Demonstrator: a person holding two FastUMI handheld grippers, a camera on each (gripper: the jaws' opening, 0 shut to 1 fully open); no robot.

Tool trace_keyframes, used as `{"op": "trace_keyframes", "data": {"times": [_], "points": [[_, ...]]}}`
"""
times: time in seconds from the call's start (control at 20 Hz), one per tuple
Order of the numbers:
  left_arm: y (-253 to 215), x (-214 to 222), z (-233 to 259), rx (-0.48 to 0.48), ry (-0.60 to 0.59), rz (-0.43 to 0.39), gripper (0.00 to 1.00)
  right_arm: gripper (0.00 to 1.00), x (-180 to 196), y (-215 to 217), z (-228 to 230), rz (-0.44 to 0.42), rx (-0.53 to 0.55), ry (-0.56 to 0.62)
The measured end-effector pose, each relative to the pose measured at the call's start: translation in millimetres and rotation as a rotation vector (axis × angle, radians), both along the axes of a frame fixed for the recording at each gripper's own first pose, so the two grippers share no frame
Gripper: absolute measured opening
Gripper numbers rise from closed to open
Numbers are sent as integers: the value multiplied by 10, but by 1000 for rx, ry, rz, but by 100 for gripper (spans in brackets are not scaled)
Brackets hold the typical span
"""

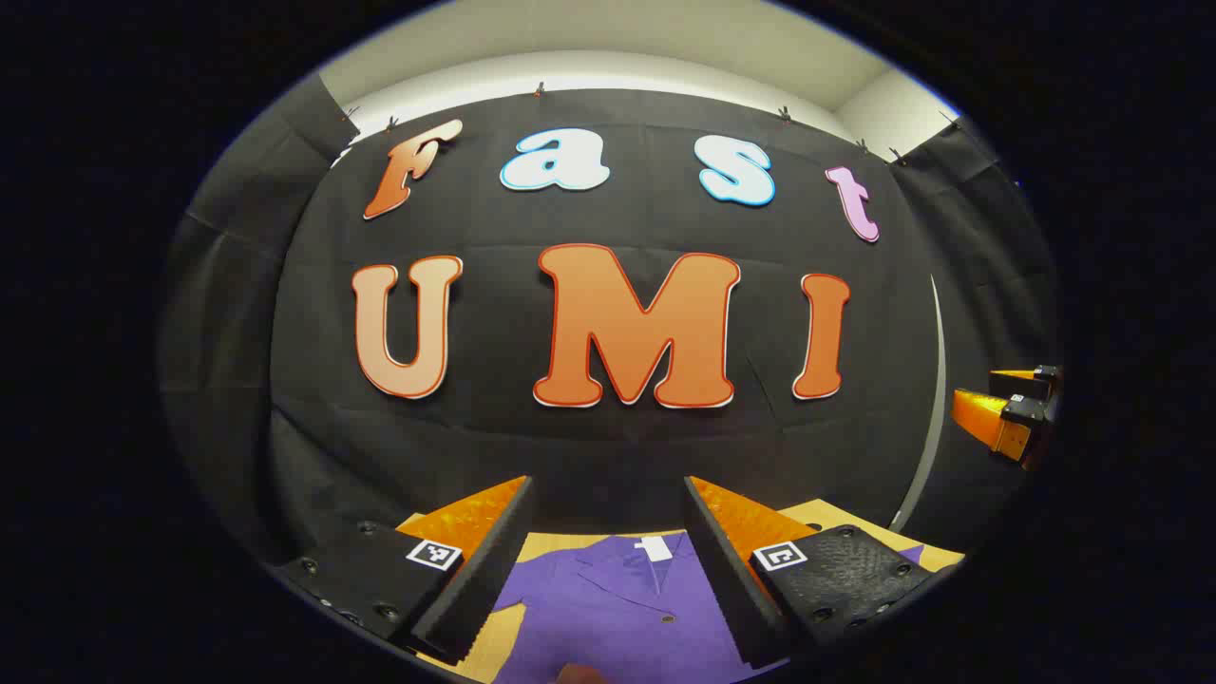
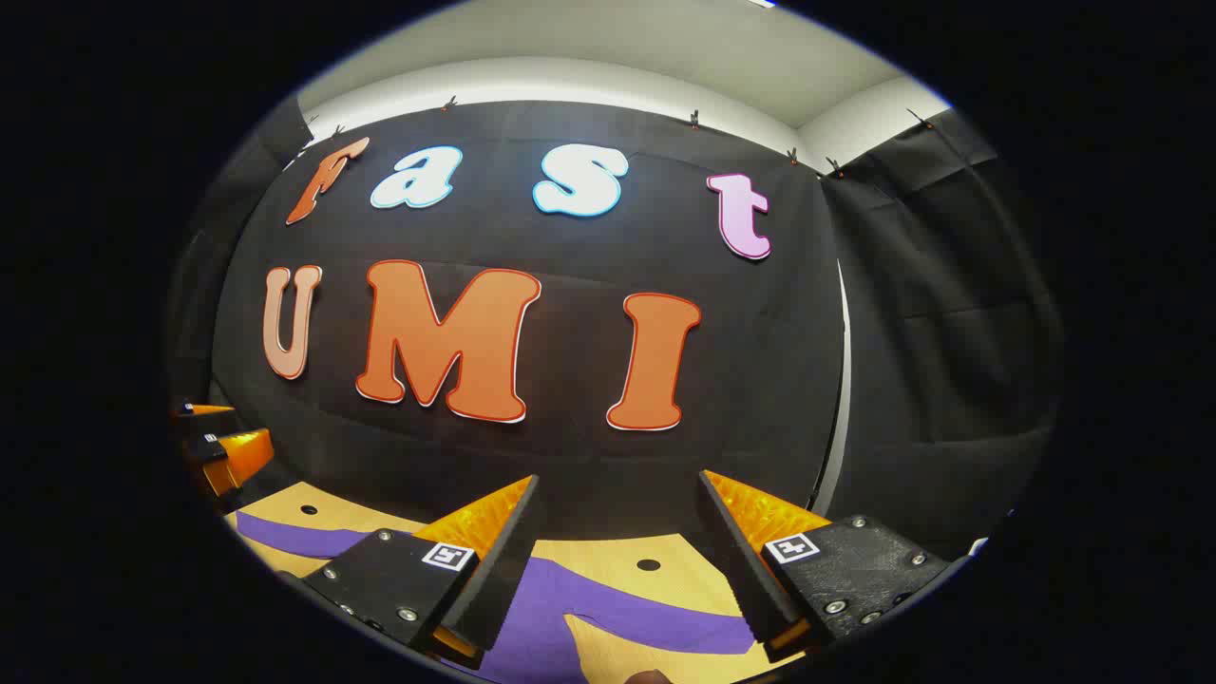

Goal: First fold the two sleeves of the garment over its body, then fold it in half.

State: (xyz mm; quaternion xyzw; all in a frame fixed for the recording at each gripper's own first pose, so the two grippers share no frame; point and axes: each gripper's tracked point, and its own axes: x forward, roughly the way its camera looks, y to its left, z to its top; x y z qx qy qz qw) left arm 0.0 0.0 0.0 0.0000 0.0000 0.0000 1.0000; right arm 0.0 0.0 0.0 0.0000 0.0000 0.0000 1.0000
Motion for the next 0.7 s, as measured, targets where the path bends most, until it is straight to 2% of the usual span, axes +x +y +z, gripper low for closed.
{"op": "trace_keyframes", "data": {"times": [0.15,0.2,0.25,0.3,0.5,0.7], "points": [[20,-46,122,3,-43,8,95,95,8,-86,-18,-6,-2,2],[19,-77,195,-4,-68,6,96,100,18,-106,-14,-8,-6,0],[42,-111,241,-8,-87,15,94,95,26,-134,-12,-11,-12,0],[68,-130,249,-5,-91,23,95,95,36,-144,-20,-11,-18,1],[182,-195,187,15,-76,58,94,95,84,-118,-59,4,-16,7],[213,-220,140,-9,-47,64,94,95,131,-114,-163,7,-12,18]]}}
